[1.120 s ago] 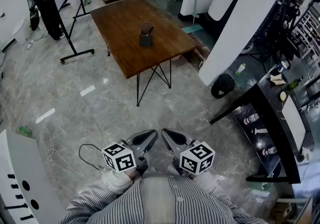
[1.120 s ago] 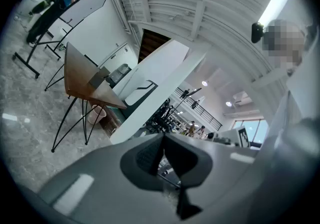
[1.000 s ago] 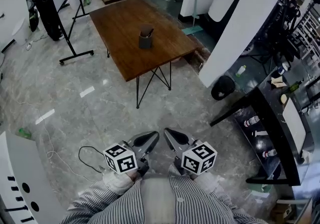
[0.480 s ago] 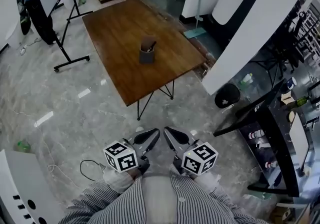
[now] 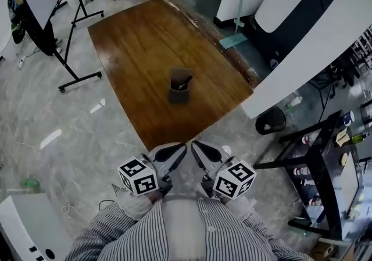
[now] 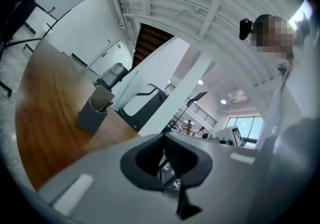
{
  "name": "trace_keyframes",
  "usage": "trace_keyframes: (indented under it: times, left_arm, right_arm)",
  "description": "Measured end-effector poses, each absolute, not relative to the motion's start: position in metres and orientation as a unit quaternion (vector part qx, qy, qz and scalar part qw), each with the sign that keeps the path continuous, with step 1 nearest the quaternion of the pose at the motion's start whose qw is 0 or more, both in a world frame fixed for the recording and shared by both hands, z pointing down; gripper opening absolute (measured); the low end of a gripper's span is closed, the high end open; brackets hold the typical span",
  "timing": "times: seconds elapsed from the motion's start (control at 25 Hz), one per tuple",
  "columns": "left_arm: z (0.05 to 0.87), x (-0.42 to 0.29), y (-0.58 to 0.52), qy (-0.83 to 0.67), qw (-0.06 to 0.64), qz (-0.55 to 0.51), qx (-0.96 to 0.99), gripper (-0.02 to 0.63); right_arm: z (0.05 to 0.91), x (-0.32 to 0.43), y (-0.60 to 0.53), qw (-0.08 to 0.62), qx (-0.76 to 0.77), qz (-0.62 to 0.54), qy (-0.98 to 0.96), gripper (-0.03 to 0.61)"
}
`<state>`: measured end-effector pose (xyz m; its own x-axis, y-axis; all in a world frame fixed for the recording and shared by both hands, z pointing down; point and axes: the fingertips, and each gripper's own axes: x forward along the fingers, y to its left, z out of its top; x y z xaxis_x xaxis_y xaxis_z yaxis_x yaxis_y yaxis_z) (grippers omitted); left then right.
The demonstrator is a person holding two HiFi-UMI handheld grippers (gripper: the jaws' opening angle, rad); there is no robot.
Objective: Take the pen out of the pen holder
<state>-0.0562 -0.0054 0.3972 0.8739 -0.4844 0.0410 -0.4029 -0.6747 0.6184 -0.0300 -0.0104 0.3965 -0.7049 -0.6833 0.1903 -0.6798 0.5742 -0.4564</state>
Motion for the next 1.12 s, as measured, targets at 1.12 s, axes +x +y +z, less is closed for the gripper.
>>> trace_keyframes:
  times: [1.12]
  left_arm:
    - [0.425, -0.052, -0.146, -0.306, 0.302, -0.011, 0.903, 0.008]
  right_arm:
    - [0.414, -0.015, -0.121, -0.007, -0.366, -0.309, 0.878, 0.000]
